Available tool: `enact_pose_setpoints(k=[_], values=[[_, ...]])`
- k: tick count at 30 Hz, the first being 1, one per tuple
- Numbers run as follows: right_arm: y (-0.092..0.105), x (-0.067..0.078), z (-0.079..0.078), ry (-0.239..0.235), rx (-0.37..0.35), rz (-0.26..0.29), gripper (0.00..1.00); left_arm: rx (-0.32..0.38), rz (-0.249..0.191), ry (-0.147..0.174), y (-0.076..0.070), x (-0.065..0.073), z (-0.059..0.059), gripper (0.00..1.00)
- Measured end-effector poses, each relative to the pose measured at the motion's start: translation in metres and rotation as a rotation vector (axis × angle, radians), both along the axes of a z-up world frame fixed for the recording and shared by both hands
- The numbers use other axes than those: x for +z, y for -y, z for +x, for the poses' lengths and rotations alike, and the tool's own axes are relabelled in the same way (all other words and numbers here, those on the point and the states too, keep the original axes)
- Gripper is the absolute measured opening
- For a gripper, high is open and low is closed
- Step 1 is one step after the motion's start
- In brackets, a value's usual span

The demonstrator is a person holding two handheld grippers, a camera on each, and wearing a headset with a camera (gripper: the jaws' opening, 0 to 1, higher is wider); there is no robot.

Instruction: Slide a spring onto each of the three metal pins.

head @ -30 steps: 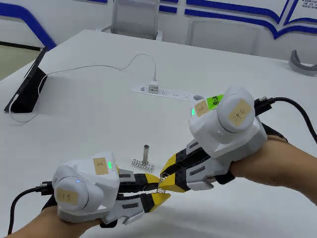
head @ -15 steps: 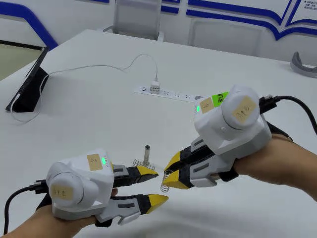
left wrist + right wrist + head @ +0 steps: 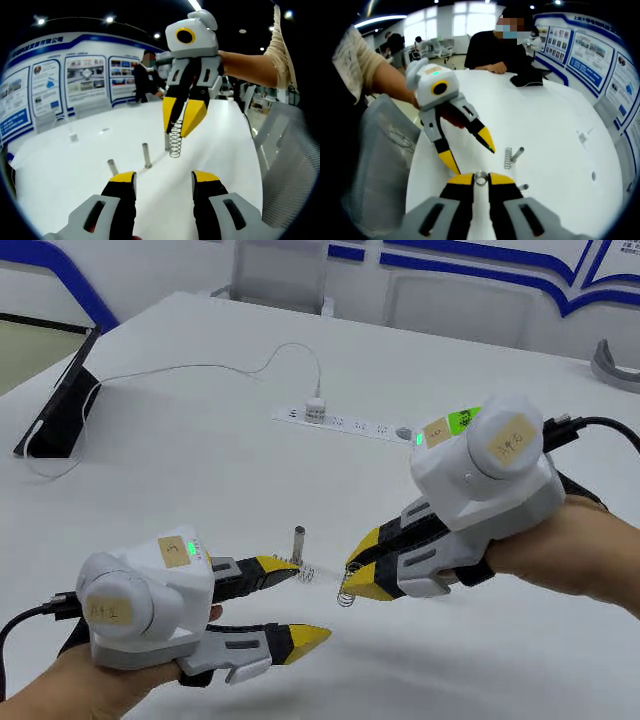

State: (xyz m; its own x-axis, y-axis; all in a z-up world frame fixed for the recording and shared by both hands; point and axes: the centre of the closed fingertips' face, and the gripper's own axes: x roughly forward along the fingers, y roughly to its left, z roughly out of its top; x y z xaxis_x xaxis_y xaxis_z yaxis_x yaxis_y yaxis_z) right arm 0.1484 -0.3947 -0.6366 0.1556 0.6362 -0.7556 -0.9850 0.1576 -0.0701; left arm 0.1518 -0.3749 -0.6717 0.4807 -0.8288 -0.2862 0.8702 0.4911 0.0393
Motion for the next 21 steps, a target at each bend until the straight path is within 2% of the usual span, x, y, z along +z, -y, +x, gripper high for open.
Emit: enact_pose_setpoints(k=[11,21], values=[[0.016,0.006,0.029,0.030,-0.103,0.006,0.12,0.038,-0.007,-0.012,-0.009,0.000,0.004,0.52],[0.028,0.004,0.058,0.046,-0.201,0.018,0.12,0.054,-0.010,-0.019,-0.011,0.000,0.006,0.57]])
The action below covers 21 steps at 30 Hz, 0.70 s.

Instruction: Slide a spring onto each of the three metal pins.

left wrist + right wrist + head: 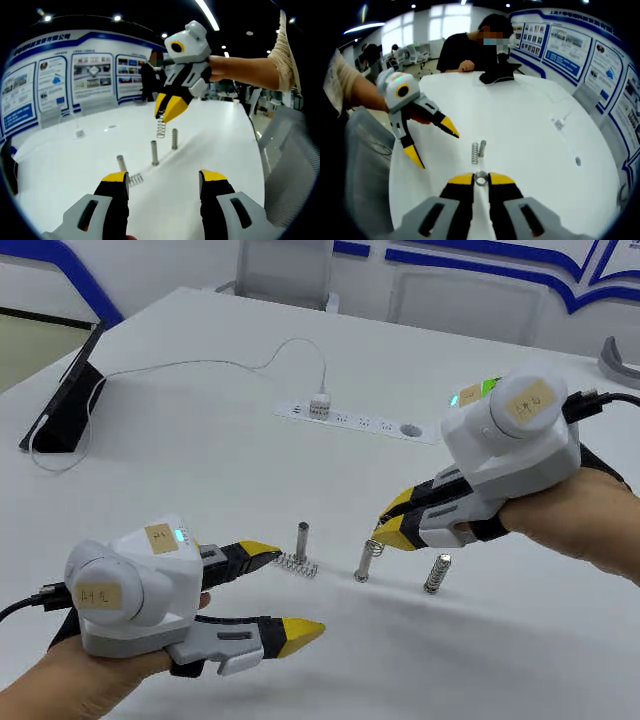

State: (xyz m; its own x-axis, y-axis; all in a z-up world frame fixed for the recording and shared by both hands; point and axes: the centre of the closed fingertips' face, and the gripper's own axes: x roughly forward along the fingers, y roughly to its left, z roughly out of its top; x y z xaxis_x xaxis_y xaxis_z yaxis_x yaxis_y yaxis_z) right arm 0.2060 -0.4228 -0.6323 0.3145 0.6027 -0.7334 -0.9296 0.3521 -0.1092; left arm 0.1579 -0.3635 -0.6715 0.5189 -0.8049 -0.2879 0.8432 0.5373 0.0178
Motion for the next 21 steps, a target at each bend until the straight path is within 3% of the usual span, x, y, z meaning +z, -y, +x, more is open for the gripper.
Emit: enact_pose_setpoints(k=[21], values=[[-0.004,-0.014,0.013,-0.030,-0.034,-0.016,0.12,0.020,-0.001,-0.008,-0.007,-0.001,0.001,0.61]])
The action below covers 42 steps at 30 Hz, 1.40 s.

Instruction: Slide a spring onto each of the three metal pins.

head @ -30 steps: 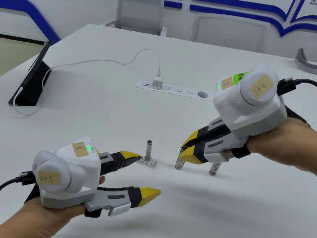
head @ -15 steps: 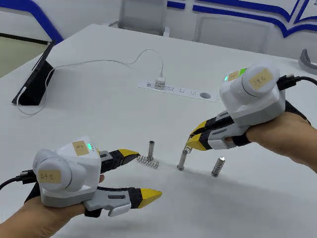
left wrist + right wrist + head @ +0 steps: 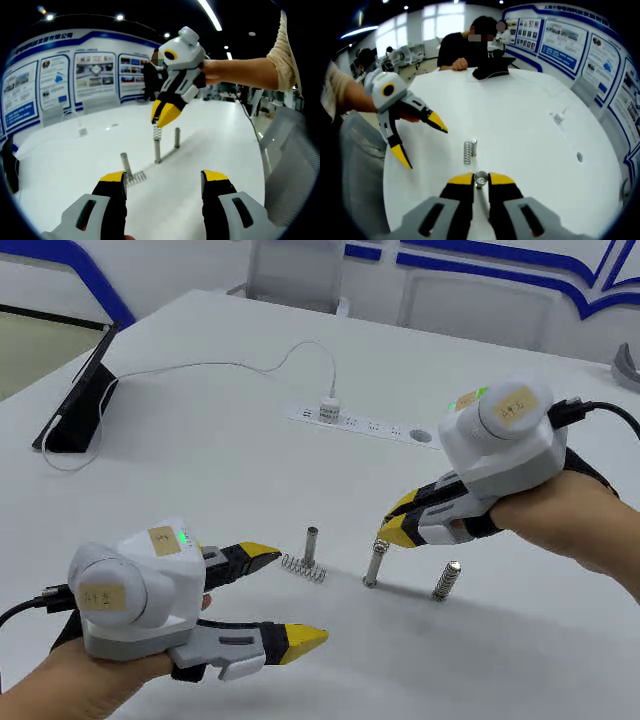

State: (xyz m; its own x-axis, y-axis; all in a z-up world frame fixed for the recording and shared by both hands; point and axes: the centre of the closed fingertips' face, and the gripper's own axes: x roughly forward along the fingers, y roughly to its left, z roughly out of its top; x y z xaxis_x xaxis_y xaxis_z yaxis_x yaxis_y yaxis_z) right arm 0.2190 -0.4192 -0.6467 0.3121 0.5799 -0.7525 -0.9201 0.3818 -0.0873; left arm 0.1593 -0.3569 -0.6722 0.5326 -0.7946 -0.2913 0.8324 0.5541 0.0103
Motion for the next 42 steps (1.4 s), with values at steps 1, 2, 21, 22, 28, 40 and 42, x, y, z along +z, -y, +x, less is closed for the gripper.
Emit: enact_pose_setpoints(k=[1,2,21,22,28,40,42], values=[[0.000,-0.001,0.001,-0.001,0.000,-0.001,0.12,0.001,0.000,0.000,0.000,0.000,0.000,0.61],[0.000,-0.002,0.001,-0.004,0.000,-0.002,0.12,0.001,-0.001,-0.001,0.000,0.000,0.000,0.61],[0.003,-0.045,0.009,-0.061,-0.032,-0.034,0.12,0.014,0.002,-0.012,-0.005,-0.003,-0.002,0.61],[0.003,-0.047,0.009,-0.063,-0.035,-0.034,0.12,0.015,0.003,-0.012,-0.005,-0.004,-0.002,0.61],[0.003,-0.053,0.009,-0.064,-0.040,-0.039,0.12,0.017,0.003,-0.010,-0.005,-0.004,-0.001,0.61],[0.003,-0.056,0.012,-0.061,-0.053,-0.041,0.13,0.021,0.003,-0.010,-0.008,-0.004,0.000,0.61],[0.003,-0.056,0.011,-0.060,-0.051,-0.040,0.16,0.021,0.003,-0.009,-0.007,-0.004,0.000,0.61]])
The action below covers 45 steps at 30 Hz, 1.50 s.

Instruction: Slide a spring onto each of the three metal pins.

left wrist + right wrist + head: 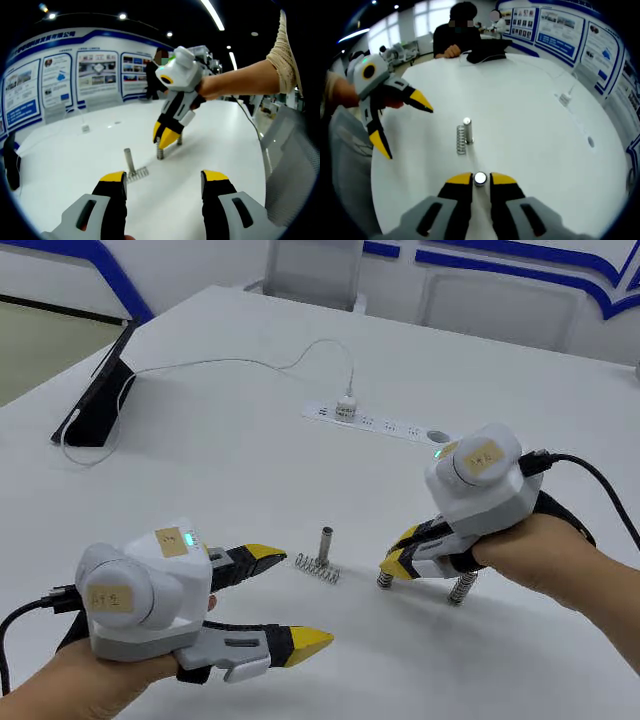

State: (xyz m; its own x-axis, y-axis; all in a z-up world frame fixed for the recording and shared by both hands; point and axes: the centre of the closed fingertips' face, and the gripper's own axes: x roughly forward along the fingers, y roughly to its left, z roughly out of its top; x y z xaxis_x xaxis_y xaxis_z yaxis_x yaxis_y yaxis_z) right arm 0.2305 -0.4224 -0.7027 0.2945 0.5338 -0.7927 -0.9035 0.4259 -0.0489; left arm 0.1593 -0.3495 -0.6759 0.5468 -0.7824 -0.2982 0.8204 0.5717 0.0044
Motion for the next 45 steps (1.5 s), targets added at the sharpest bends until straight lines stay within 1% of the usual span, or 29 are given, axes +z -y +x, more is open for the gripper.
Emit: enact_pose_setpoints(k=[4,7,9,13,16,20,24,28,33,36,45], values=[[0.000,0.004,-0.002,0.010,0.004,0.002,0.18,-0.001,0.000,0.003,0.000,0.001,0.001,0.61],[-0.001,0.010,-0.003,0.017,0.001,0.011,0.19,0.001,0.001,0.004,-0.001,0.001,0.001,0.61],[-0.003,0.015,-0.005,0.030,0.005,0.018,0.19,0.002,0.003,0.004,-0.001,0.000,0.001,0.61],[-0.013,0.027,-0.010,0.056,0.027,0.034,0.20,0.001,0.004,0.006,-0.001,0.001,0.002,0.61],[-0.025,0.031,-0.014,0.065,0.046,0.050,0.20,0.000,0.006,0.007,-0.001,0.001,0.002,0.61],[-0.037,0.023,-0.016,0.062,0.067,0.044,0.20,-0.003,0.011,0.010,-0.002,0.001,0.002,0.61],[-0.046,0.015,-0.015,0.047,0.067,0.041,0.19,0.000,0.011,0.010,-0.004,0.002,0.003,0.61],[-0.053,0.002,-0.014,0.026,0.065,0.023,0.17,0.004,0.013,0.007,-0.006,0.001,0.003,0.61],[-0.058,-0.009,-0.012,0.009,0.055,0.001,0.16,0.009,0.017,0.007,-0.008,0.000,0.003,0.60],[-0.061,-0.014,-0.012,0.005,0.064,-0.014,0.16,0.014,0.020,0.007,-0.009,0.000,0.004,0.60],[-0.059,-0.028,-0.010,-0.022,0.053,-0.049,0.15,0.020,0.020,0.007,-0.010,0.001,0.004,0.60]])
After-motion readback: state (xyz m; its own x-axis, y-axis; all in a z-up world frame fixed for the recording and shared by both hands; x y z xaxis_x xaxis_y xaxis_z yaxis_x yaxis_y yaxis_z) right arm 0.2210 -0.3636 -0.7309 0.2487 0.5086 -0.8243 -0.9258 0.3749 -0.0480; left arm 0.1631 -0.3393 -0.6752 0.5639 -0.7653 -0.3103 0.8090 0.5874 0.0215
